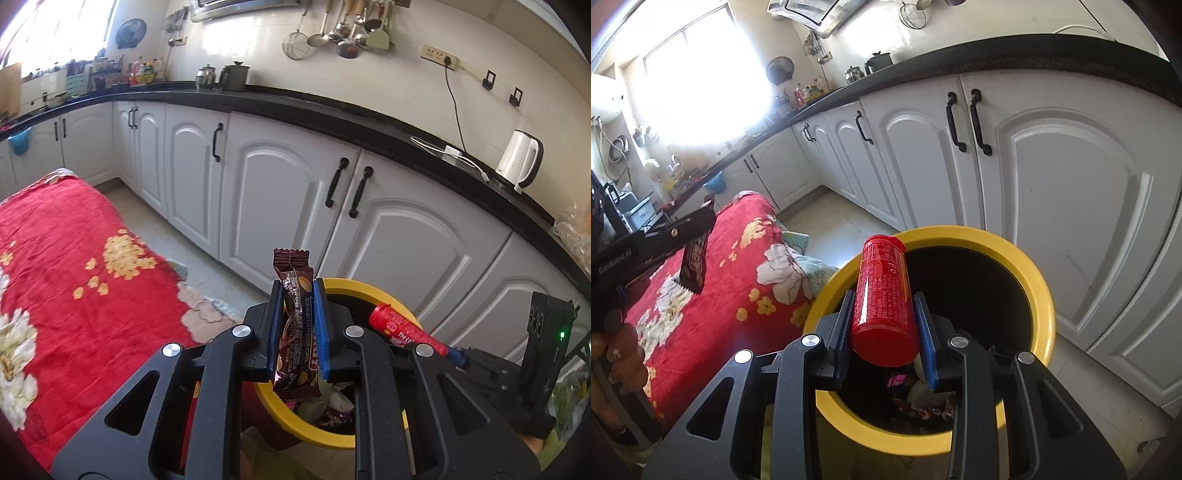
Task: Collect trash
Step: 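Carry the red can and chocolate bar with both tools over the yellow bin, then open both tools to drop the can and chocolate bar into the bin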
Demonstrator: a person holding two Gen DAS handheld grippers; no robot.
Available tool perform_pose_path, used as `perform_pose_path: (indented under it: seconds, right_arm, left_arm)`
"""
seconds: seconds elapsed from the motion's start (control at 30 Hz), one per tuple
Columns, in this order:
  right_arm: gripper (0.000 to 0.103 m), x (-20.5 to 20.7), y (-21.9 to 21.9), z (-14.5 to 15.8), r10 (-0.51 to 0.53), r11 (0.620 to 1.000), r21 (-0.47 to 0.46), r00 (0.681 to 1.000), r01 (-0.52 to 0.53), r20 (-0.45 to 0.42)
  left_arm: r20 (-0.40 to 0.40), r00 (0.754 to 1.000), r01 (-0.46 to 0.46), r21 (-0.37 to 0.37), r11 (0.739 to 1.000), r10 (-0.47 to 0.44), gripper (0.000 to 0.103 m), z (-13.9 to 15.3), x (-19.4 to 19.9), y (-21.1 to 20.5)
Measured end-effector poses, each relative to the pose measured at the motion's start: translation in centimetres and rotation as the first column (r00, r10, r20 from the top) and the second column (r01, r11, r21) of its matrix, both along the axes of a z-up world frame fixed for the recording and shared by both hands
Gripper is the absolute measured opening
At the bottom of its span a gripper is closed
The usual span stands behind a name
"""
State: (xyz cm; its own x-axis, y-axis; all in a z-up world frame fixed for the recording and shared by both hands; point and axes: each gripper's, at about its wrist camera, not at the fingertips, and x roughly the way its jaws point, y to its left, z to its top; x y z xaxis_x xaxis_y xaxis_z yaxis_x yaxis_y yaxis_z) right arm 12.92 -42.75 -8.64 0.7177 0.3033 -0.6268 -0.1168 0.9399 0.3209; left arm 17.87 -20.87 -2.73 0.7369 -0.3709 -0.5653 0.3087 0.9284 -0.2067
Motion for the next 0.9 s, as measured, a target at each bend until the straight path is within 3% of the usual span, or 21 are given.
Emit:
perform_pose_path:
  seconds: [0.9]
  right_arm:
    - [0.03, -1.1, 0.5, -4.9, 0.041, 0.999, -0.002, 0.99, -0.042, -0.135]
  left_arm:
    - [-0.149, 0.981, 0.129, 0.027, 0.991, -0.124, 0.011, -4.9, 4.0, -6.1]
